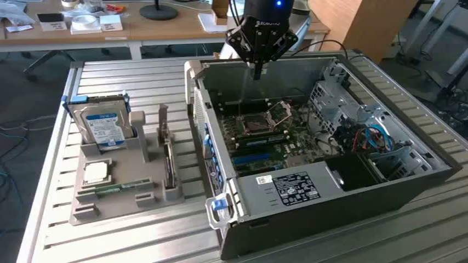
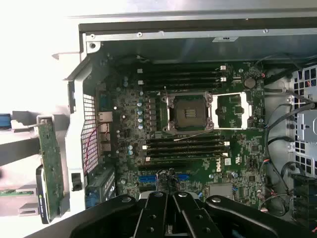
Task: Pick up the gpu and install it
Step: 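Reach for the gpu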
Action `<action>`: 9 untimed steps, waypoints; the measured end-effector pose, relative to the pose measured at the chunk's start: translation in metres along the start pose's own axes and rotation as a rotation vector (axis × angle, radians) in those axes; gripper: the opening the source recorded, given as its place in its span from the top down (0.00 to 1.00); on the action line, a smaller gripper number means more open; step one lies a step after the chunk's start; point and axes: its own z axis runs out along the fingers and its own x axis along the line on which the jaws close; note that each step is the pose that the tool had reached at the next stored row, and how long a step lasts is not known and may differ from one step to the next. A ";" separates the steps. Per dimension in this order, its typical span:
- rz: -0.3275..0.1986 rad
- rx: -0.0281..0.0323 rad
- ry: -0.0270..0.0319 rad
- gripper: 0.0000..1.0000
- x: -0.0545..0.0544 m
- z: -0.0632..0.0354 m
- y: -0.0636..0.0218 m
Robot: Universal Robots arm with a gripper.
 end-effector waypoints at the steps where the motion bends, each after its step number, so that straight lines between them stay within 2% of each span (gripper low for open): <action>1: 0.000 0.0000 0.0000 0.89 0.000 0.0000 0.0000; 9: 0.000 -0.0001 -0.0001 0.89 0.001 0.0000 -0.0001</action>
